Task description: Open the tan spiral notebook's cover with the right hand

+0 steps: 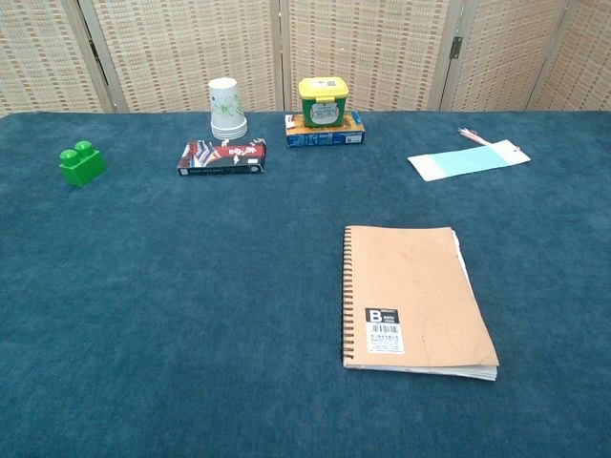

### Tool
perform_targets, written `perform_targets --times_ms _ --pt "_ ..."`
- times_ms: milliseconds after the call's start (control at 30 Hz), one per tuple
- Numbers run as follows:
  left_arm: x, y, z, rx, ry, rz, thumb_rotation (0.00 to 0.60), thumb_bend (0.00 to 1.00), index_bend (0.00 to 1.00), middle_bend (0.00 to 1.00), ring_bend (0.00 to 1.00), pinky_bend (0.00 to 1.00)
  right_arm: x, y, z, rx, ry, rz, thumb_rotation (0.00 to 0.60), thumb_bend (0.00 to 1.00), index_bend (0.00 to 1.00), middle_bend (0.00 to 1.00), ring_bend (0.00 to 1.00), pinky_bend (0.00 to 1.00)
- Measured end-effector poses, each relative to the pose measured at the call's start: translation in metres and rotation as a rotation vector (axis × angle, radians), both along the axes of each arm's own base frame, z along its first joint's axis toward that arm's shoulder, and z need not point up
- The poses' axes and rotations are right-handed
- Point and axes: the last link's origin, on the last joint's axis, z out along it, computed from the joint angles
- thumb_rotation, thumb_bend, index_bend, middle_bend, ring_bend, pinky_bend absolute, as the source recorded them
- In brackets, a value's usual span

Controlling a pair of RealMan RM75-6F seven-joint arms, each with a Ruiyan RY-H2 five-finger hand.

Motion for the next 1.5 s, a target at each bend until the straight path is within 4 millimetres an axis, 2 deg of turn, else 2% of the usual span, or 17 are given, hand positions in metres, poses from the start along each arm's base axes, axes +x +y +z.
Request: perform_targets --times_ms 167,333,567,1000,1133,1500 --pt "-0.005 0.000 0.000 0.001 0.033 0.033 0.600 0.30 0.07 0.03 0.08 0.22 -0.005 -0.006 -0.025 0.073 0.011 0.065 0.600 0.16 0.23 0.23 0.10 0.00" --pt "-0.006 -0.001 -0.001 0.004 0.051 0.050 0.600 0.30 0.09 0.03 0.08 0.22 -0.003 -0.010 -0.048 0.113 0.025 0.138 0.600 0.16 0.22 0.19 0.10 0.00" --pt "-0.015 -0.001 0.004 0.016 0.061 0.092 0.600 0.30 0.10 0.03 0.08 0.22 0.002 -0.018 -0.081 0.137 0.047 0.196 0.600 0.17 0.20 0.18 0.10 0.00" --pt "-0.020 0.007 0.007 0.008 0.121 0.109 0.600 0.30 0.10 0.03 0.08 0.22 -0.002 -0.035 -0.110 0.125 0.068 0.177 0.600 0.17 0.20 0.17 0.07 0.00" --pt "-0.021 0.007 0.009 0.021 0.102 0.122 0.600 0.30 0.10 0.03 0.08 0.22 0.000 -0.041 -0.117 0.118 0.058 0.167 0.600 0.17 0.20 0.17 0.02 0.00" --pt "-0.029 0.007 0.010 0.015 0.085 0.149 0.600 0.30 0.10 0.03 0.08 0.22 0.010 -0.059 -0.133 0.126 0.029 0.152 0.600 0.17 0.20 0.17 0.01 0.00"
